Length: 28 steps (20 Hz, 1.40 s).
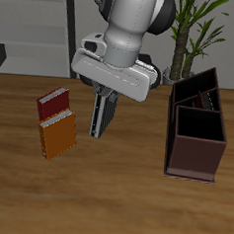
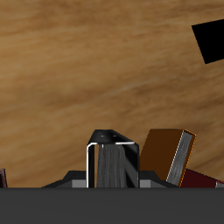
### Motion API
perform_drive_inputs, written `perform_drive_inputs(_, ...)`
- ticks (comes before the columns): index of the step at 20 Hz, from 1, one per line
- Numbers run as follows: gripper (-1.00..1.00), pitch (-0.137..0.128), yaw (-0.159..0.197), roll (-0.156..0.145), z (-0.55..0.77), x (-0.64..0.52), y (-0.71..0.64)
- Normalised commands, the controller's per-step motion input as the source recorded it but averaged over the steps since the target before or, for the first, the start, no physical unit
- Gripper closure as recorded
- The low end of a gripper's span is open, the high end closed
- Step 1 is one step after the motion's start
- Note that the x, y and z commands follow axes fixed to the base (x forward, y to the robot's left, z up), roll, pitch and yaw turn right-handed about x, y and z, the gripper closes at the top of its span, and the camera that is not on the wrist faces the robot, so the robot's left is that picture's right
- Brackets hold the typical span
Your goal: Place the left red book into the left desk caddy's back compartment and place the striped book into the left desk caddy's left compartment and place the right red book into the left desk caddy's front compartment
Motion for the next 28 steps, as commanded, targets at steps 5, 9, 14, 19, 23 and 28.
perform_drive_inputs(5,1.00,-0.006,0.023,0.013,0.09,-0.34,0.45)
perform_drive_inputs(9,1.00,-0.023,0.004,0.010,0.09,-0.29,0.34)
perform_drive_inputs(14,1.00,-0.071,0.046,0.050,0.07,-0.43,0.41)
perform_drive_inputs(19,1.00,-0.025,0.038,0.035,-0.05,-0.31,0.29)
perform_drive_inputs(23,1.00,-0.018,0.021,0.013,-0.02,-0.20,0.15)
perform_drive_inputs(28,1.00,0.017,0.011,0.015,-0.02,-0.30,0.12)
